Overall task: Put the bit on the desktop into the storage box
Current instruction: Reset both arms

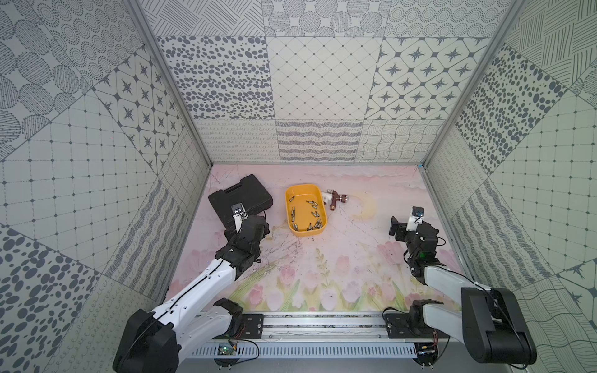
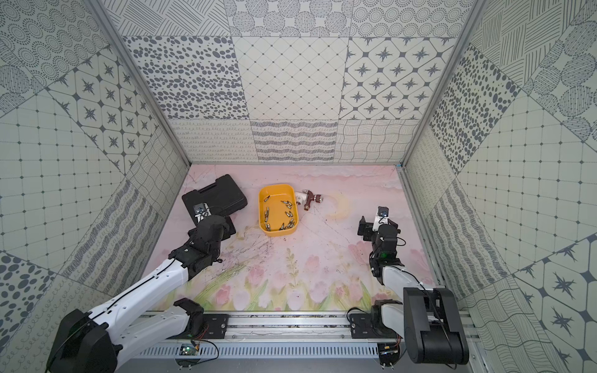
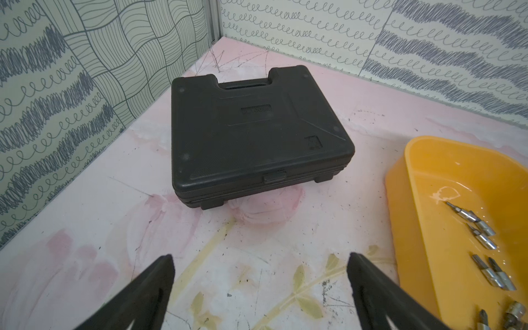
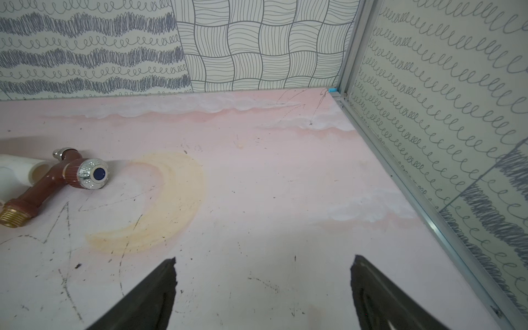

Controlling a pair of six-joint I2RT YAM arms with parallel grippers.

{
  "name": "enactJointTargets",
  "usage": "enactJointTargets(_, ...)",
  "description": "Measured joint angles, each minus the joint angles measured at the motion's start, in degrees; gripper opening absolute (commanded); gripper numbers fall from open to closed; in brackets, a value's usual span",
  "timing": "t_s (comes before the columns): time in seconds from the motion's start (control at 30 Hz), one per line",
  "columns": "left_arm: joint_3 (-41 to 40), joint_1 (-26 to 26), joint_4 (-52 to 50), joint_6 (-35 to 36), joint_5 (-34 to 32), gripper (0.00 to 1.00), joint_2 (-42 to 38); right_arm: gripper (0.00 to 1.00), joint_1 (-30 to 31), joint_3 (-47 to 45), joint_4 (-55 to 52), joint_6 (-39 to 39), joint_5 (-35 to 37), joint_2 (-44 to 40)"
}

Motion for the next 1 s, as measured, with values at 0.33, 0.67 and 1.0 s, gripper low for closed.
enactJointTargets(0.33, -0.1, 1.3, 0.5, 1.6, 0.1, 0.99, 2.1, 0.97, -1.8, 2.4, 3.3, 0.0, -8.1, 5.2)
enactJointTargets(0.67, -0.1, 2.6, 1.0, 2.3, 1.4, 0.99, 3.8, 0.97, -2.4, 2.7, 7.0, 1.8, -14.5, 8.5)
enactJointTargets(1.0, -0.7, 3.3, 1.1, 3.1, 1.7, 0.99, 4.0, 0.97, -2.3, 4.6, 14.4, 2.5, -18.1, 21.9)
